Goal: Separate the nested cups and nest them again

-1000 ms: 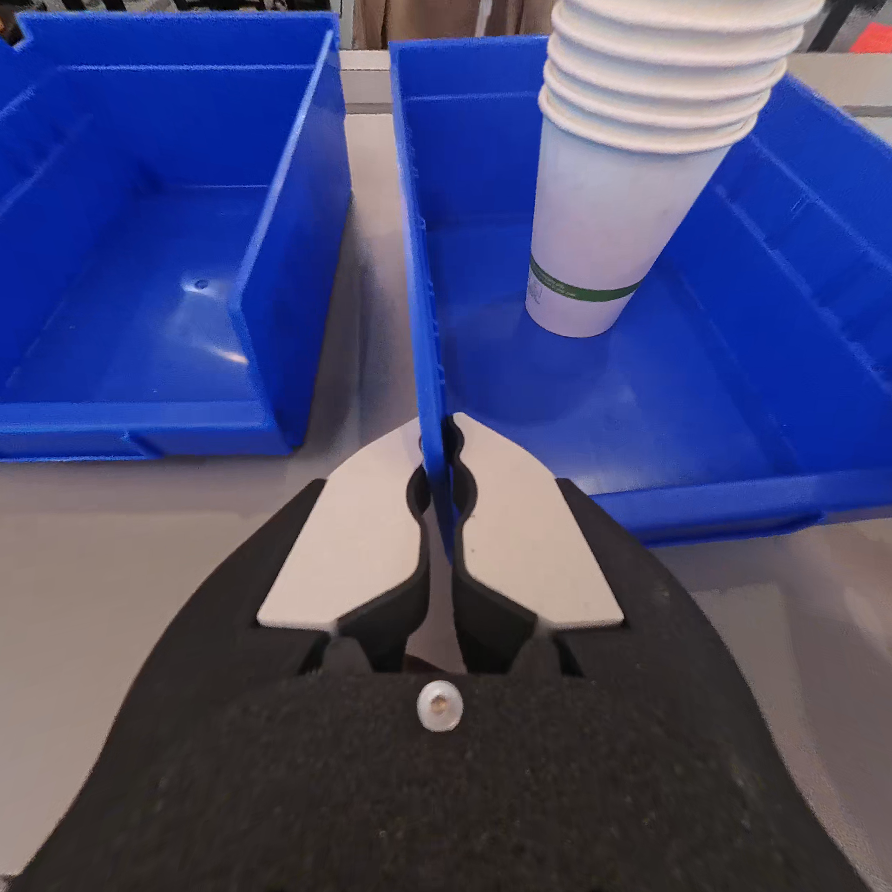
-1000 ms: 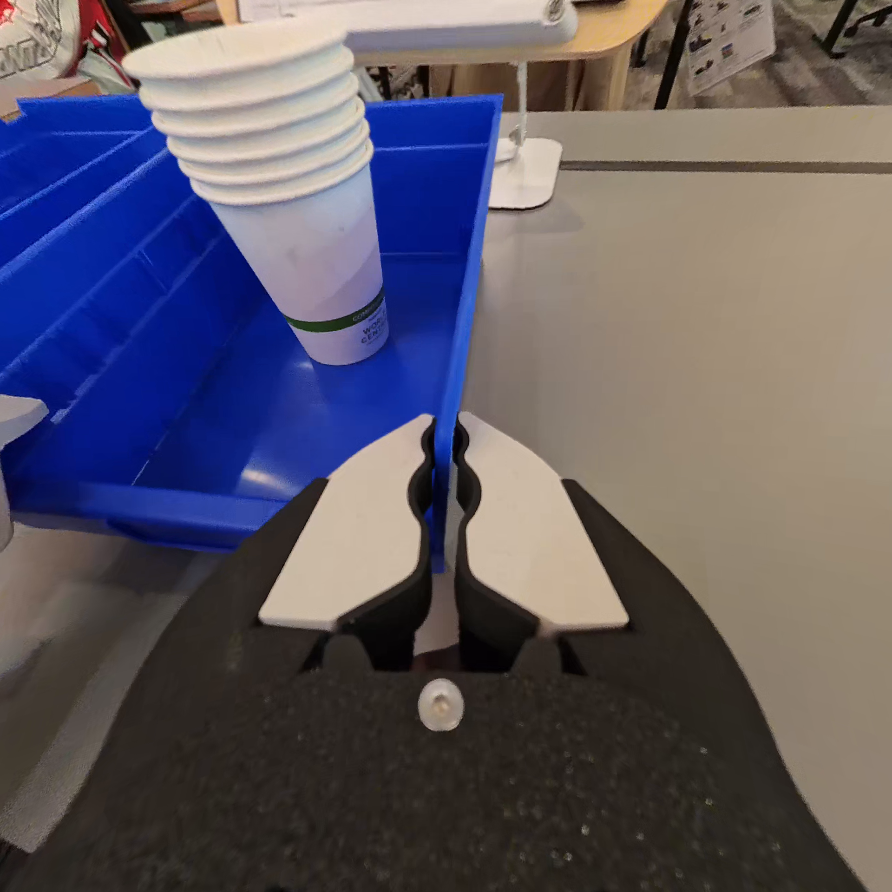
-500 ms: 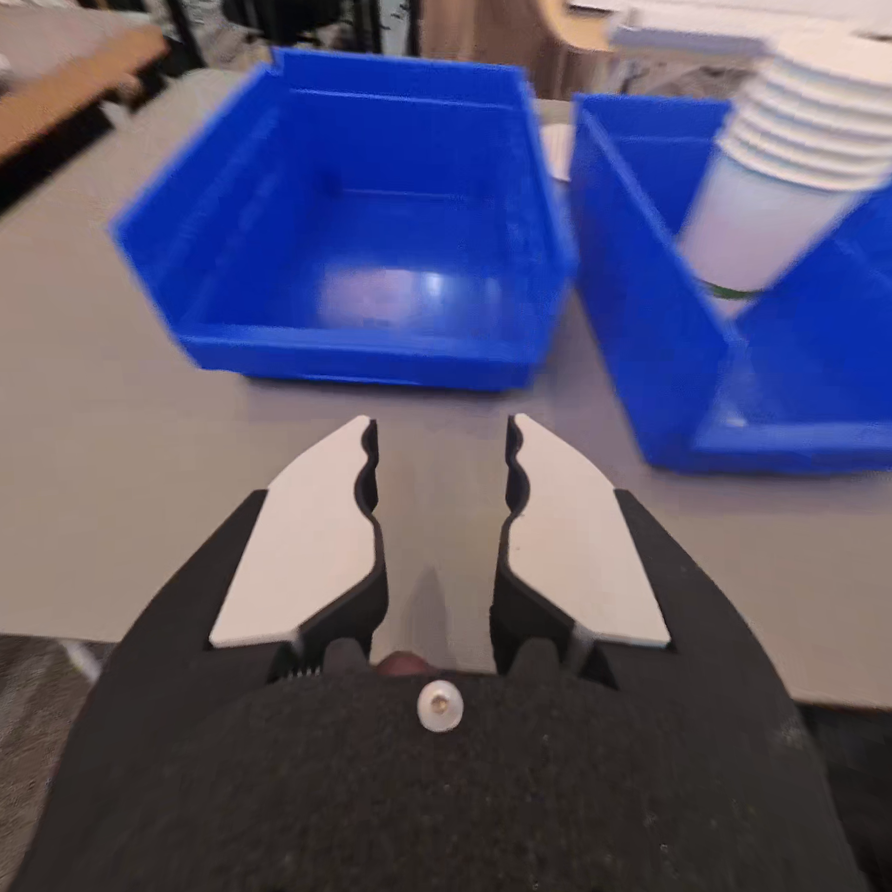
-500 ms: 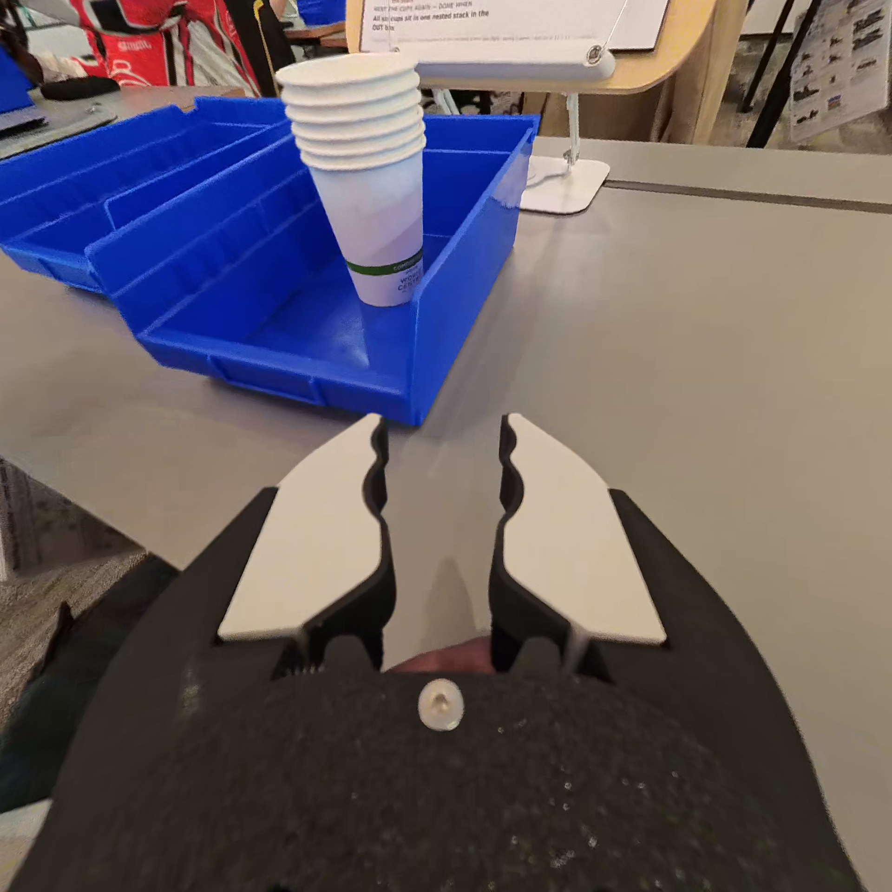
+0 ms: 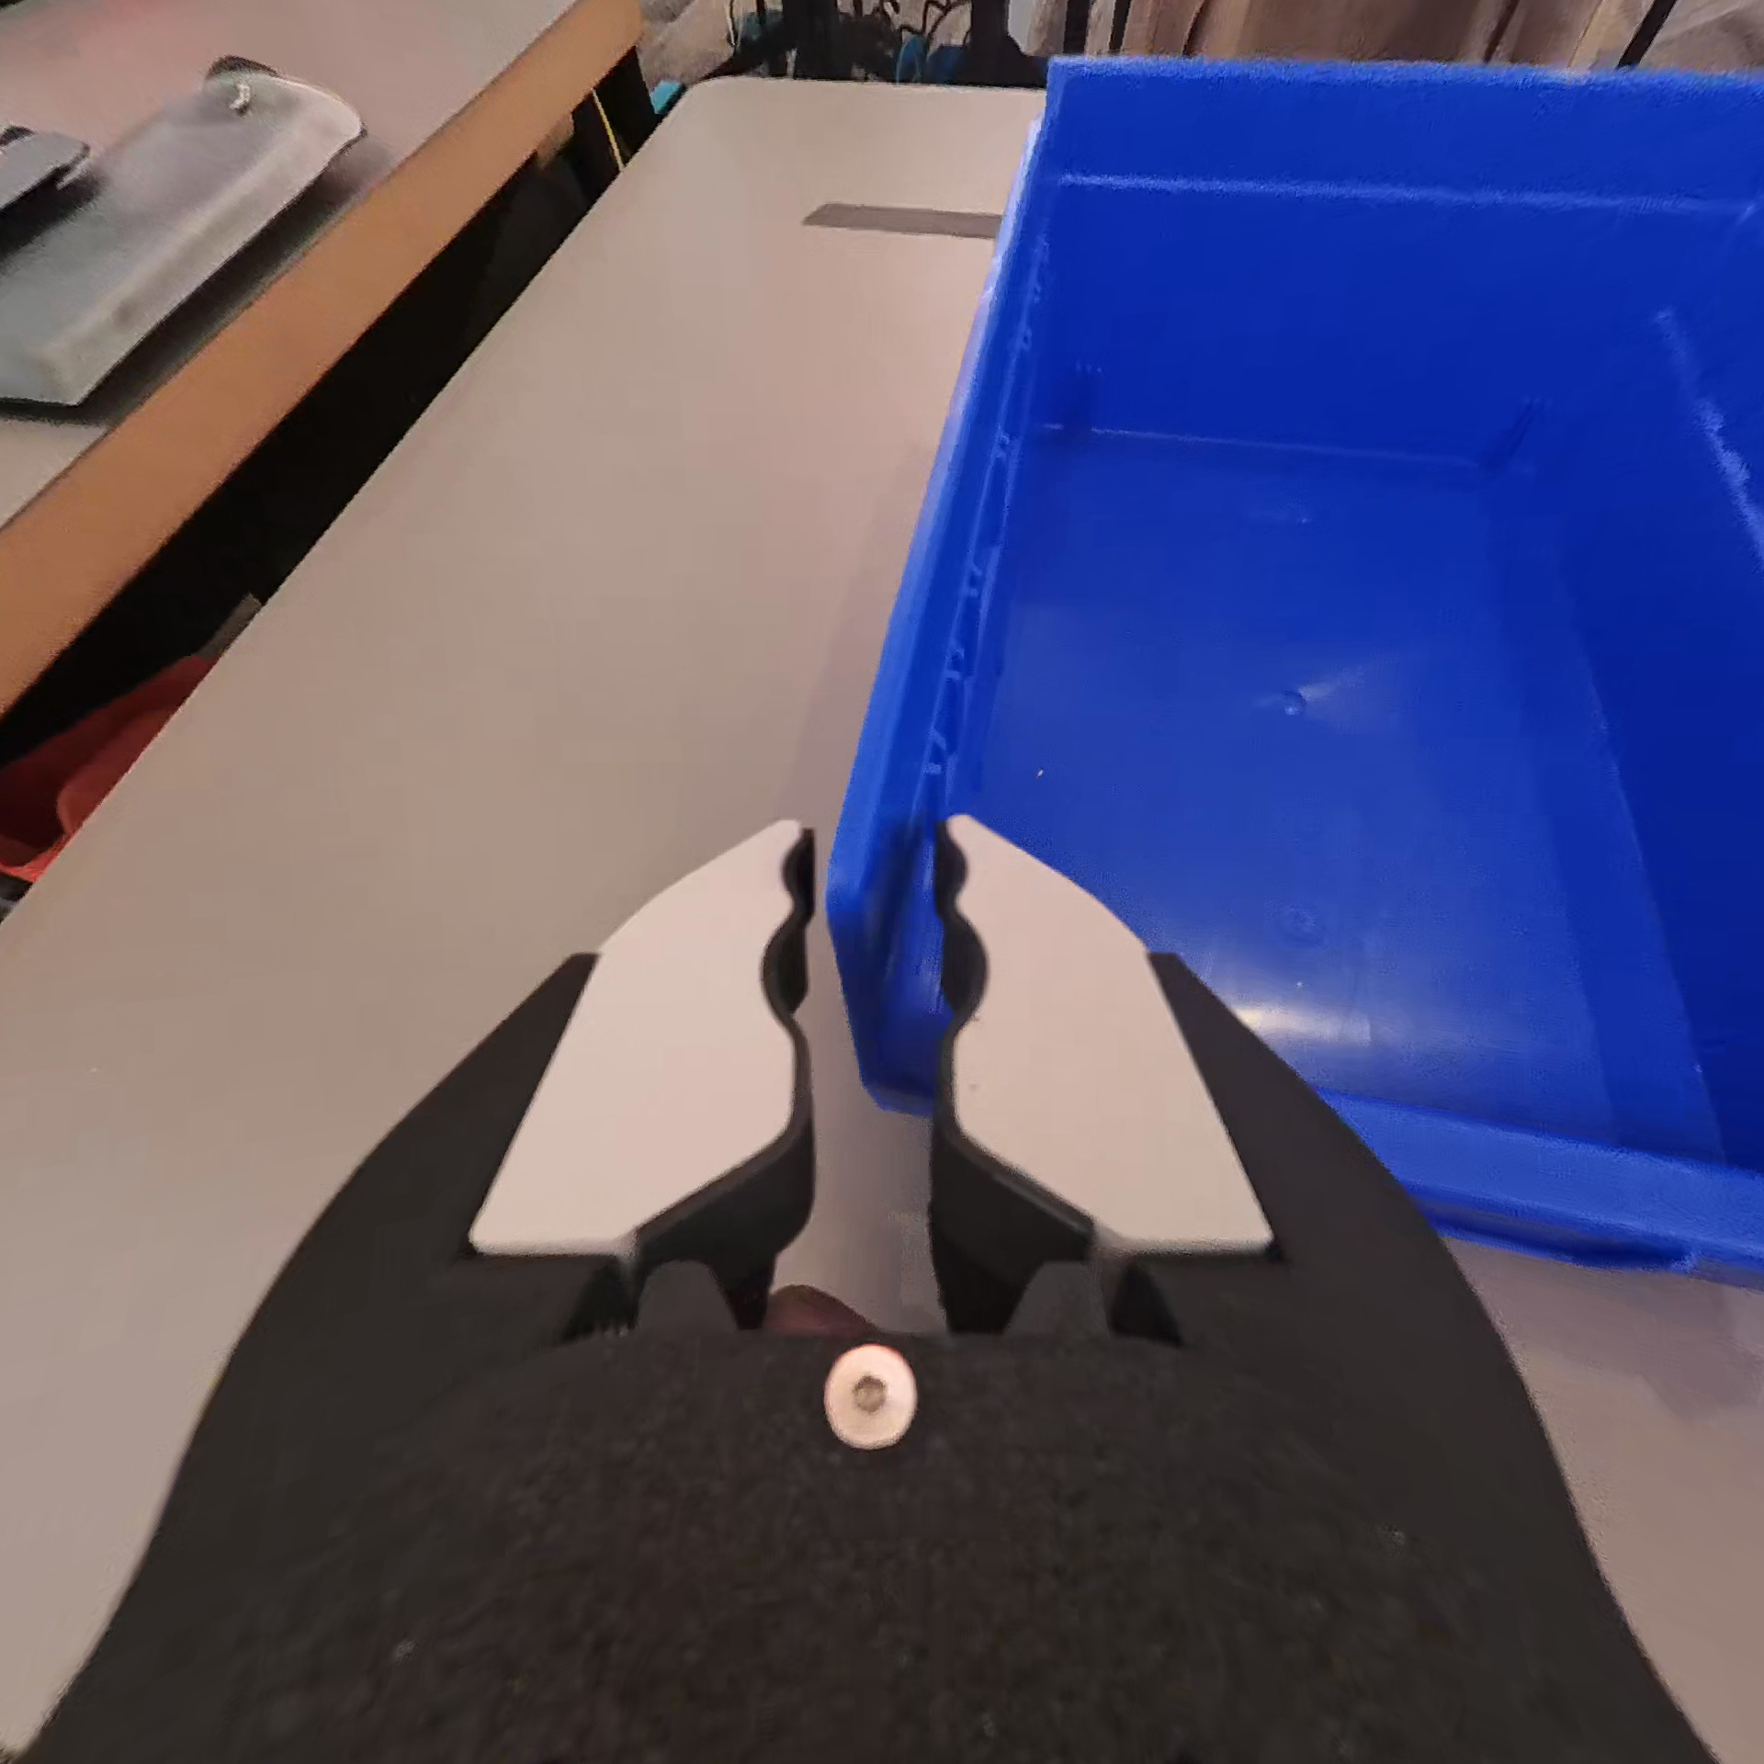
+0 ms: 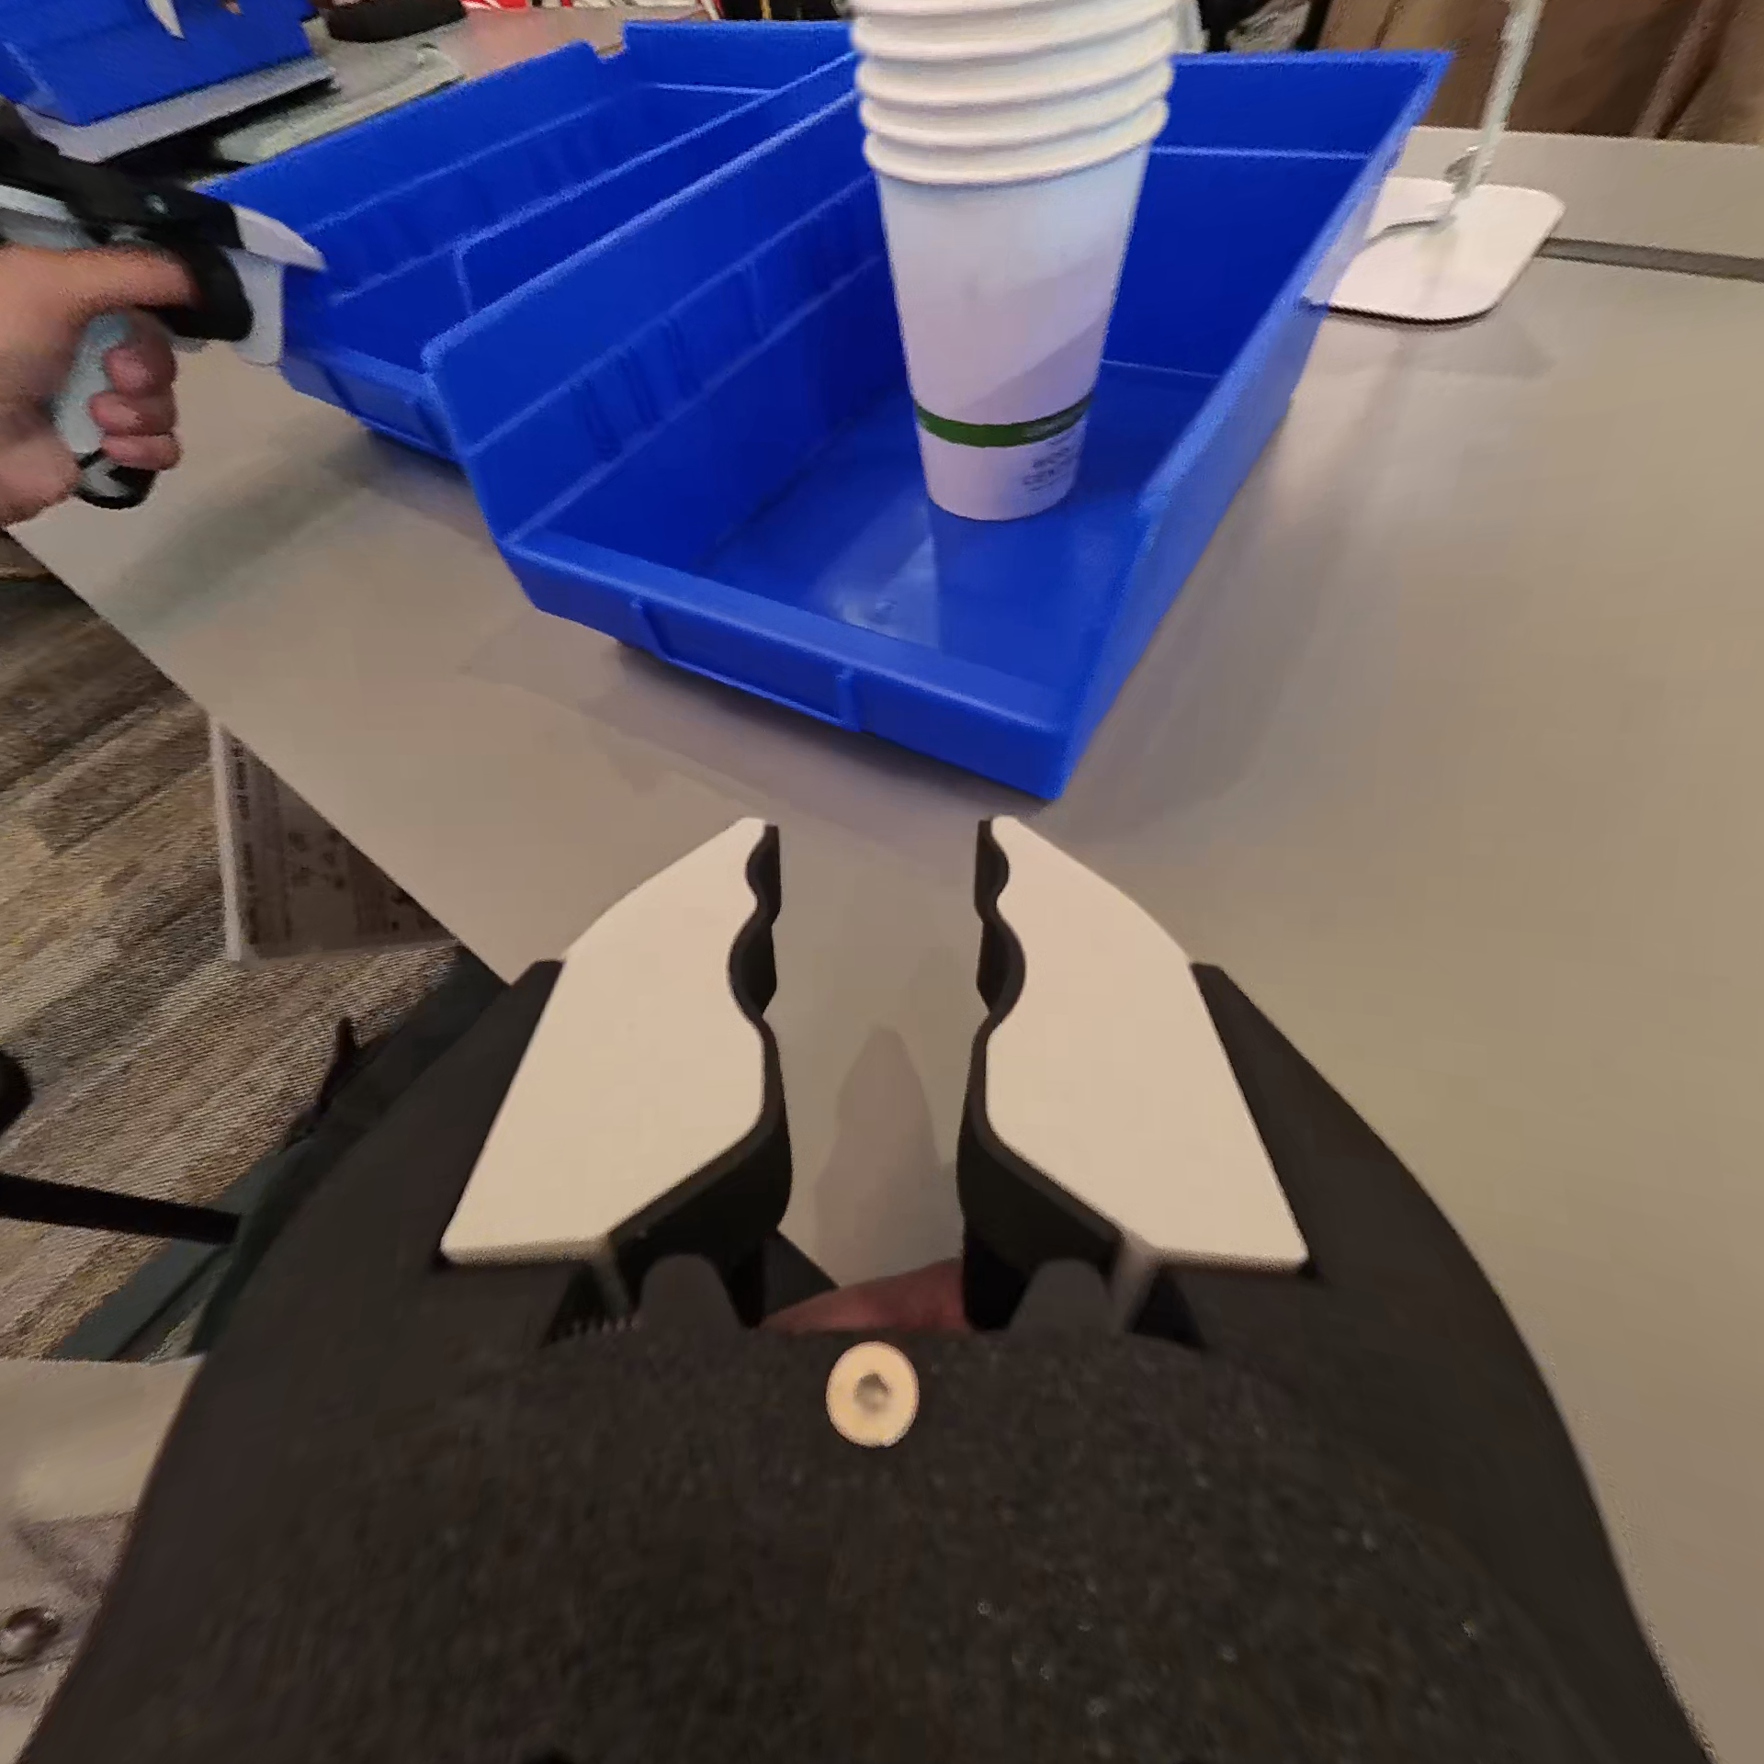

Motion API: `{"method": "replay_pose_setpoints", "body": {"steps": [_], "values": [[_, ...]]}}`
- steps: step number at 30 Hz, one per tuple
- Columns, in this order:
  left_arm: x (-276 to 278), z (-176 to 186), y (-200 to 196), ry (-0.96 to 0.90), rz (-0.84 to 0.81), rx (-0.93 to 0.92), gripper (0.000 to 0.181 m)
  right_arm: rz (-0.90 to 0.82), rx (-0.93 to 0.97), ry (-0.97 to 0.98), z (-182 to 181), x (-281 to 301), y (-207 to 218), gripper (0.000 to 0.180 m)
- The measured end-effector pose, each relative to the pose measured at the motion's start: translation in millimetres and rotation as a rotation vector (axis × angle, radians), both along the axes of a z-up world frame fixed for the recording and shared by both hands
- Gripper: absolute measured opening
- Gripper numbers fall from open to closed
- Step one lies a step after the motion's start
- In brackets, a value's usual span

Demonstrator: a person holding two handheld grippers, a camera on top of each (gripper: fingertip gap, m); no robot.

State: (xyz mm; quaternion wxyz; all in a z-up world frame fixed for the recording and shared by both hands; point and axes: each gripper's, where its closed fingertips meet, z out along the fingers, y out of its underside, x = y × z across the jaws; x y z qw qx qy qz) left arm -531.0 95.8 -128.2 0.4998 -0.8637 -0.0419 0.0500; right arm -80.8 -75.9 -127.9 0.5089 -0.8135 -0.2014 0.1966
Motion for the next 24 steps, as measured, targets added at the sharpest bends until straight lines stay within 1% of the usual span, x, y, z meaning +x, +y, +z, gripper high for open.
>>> {"method": "replay_pose_setpoints", "body": {"steps": [1, 4, 7, 9, 11, 13, 16, 19, 22, 24], "values": [[2, 1, 0, -0.015, -0.007, 0.009, 0.015, 0.018, -0.006, 0.007, 0, -7, -1, 0.039], [8, 1, -6, -0.045, -0.051, 0.002, 0.010, 0.086, -0.022, 0.006, -2, -32, -3, 0.039], [17, 0, -21, -0.122, -0.089, 0.003, 0.003, 0.148, -0.027, 0.005, 0, -64, -4, 0.039], [17, 1, -38, -0.131, -0.060, 0.021, 0.002, 0.189, -0.059, 0.023, -2, -95, -9, 0.039], [15, 1, -63, -0.105, -0.012, 0.036, 0.003, 0.238, -0.088, 0.040, -5, -129, -15, 0.040], [16, 1, -93, -0.092, 0.037, 0.052, 0.003, 0.257, -0.075, 0.036, -7, -159, -15, 0.044], [19, 1, -142, -0.071, 0.117, 0.065, 0.003, 0.248, -0.037, 0.015, -9, -191, -5, 0.058], [27, 2, -188, -0.068, 0.173, 0.083, 0.004, 0.229, 0.020, 0.008, -6, -215, 6, 0.060], [40, 2, -225, -0.052, 0.201, 0.104, 0.004, 0.208, 0.032, 0.001, -10, -230, 15, 0.054], [50, 2, -243, -0.043, 0.209, 0.117, 0.003, 0.263, -0.004, 0.055, -9, -242, 10, 0.036]]}}
